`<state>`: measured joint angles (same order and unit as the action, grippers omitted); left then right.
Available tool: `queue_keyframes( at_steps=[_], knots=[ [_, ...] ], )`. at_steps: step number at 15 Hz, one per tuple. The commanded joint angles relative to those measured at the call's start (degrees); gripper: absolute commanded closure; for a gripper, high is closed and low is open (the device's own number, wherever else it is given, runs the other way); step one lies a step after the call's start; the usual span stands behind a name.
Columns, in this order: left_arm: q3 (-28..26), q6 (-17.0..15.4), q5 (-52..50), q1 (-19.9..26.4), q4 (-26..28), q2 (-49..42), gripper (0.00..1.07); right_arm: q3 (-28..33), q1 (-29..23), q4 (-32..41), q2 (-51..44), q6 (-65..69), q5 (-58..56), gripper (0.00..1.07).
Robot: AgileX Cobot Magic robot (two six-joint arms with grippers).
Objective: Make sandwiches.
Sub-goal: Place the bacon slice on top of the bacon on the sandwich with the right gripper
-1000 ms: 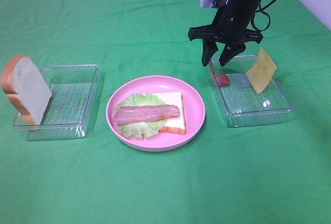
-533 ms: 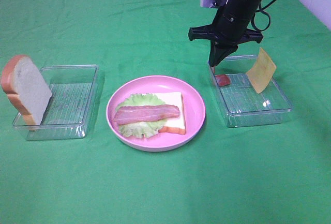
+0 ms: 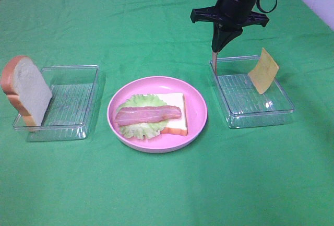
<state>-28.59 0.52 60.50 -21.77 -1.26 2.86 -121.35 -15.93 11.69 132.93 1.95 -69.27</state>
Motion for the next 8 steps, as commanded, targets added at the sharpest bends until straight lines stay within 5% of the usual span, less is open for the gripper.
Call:
queue_keyframes(
  at_steps=[1, 8],
  knots=[
    [0.06, -0.17, -0.74, -0.17, 0.00, -0.40, 0.30, -0.52, 0.00, 1.20, -3.04, 0.23, -3.32, 1.07],
    [0.06, -0.17, -0.74, -0.17, 0.00, -0.40, 0.30, -0.06, -8.19, 6.13, -10.20, -2.52, -4.64, 1.07]
  ],
)
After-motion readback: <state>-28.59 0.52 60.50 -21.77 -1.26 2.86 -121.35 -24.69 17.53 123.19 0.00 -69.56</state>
